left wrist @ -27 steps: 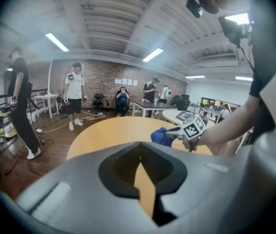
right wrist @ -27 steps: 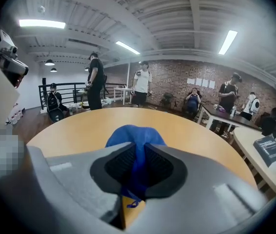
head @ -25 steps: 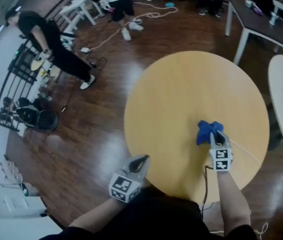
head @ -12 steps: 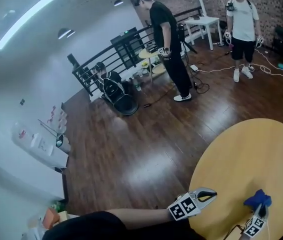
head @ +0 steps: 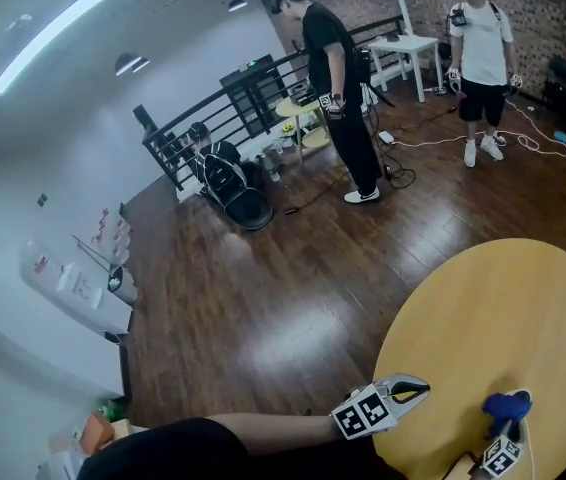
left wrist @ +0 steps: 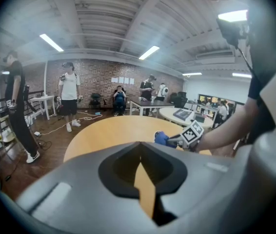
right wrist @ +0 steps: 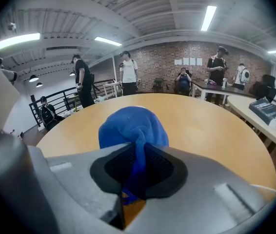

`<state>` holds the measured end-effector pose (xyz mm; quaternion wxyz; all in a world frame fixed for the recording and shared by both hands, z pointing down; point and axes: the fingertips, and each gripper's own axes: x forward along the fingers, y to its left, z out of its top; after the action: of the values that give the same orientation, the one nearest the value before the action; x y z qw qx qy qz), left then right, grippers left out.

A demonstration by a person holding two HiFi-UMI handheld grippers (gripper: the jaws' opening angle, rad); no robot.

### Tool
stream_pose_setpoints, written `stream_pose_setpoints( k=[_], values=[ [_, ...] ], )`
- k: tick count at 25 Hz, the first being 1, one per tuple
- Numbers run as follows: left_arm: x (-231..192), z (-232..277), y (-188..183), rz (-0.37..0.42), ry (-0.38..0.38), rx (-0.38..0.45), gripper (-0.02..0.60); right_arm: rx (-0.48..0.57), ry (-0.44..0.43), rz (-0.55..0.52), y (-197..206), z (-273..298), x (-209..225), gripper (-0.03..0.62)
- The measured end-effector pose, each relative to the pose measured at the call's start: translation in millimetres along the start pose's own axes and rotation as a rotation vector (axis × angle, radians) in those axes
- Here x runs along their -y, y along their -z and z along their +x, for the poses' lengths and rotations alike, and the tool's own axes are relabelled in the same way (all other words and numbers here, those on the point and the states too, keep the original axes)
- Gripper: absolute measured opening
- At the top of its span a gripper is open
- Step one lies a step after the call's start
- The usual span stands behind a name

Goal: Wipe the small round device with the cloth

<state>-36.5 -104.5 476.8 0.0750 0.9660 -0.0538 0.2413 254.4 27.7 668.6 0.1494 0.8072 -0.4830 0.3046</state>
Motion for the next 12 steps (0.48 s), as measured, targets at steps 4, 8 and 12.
stream_pose_setpoints(
  k=[4, 8, 12],
  values=[
    [-2.1, -0.9, -1.2, 0.002, -0.002, -0.003, 0.004, 0.001, 0.012, 0.027, 1.2, 0.2, 5.7, 0.055],
    [-2.3, -2.6, 0.1, 0.002, 0.000, 0.002, 0.003, 0.094, 0.067, 0.009, -25.0, -20.4, 8.8, 0.055],
    [-3.8, -1.6, -0.2, 0.002, 0.001, 0.008, 0.003, 0.272, 0.094, -0.104, -73.5, -41.9, 2.2, 0.055]
  ],
)
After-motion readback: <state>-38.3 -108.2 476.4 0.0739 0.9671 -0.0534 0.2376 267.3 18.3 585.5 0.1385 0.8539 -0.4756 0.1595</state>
